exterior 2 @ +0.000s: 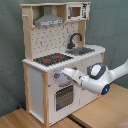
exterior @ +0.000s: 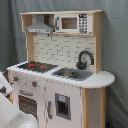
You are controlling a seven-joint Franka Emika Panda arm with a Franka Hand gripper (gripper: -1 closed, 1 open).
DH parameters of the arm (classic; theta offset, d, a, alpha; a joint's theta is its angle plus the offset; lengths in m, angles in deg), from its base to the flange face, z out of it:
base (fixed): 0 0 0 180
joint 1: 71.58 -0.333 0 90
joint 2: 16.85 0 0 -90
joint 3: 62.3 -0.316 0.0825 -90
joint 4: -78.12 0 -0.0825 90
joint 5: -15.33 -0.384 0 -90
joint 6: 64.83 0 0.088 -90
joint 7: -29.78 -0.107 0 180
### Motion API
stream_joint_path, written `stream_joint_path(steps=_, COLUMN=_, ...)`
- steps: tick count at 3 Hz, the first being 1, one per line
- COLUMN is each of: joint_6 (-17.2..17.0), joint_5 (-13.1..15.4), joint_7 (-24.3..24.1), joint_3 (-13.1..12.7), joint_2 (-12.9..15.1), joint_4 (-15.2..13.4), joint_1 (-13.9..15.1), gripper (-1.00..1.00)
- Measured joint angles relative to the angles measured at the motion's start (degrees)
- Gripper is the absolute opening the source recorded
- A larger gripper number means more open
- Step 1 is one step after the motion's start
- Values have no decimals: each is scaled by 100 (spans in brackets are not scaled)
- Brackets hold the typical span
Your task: Play with the kitchen
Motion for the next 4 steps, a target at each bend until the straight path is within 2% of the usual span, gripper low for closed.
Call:
stream_joint_path(steps=2, joint_6=-229, joint_5=1, joint_7=358, joint_3=887, joint_2=147, joint_4=-244, joint_1=-890, gripper=100)
stream_joint_path(steps=4, joint_6=-333, joint_5=1, joint_7=926, joint_3=1716, joint_2=148, joint_4=-442, joint_1=-1690, gripper=100)
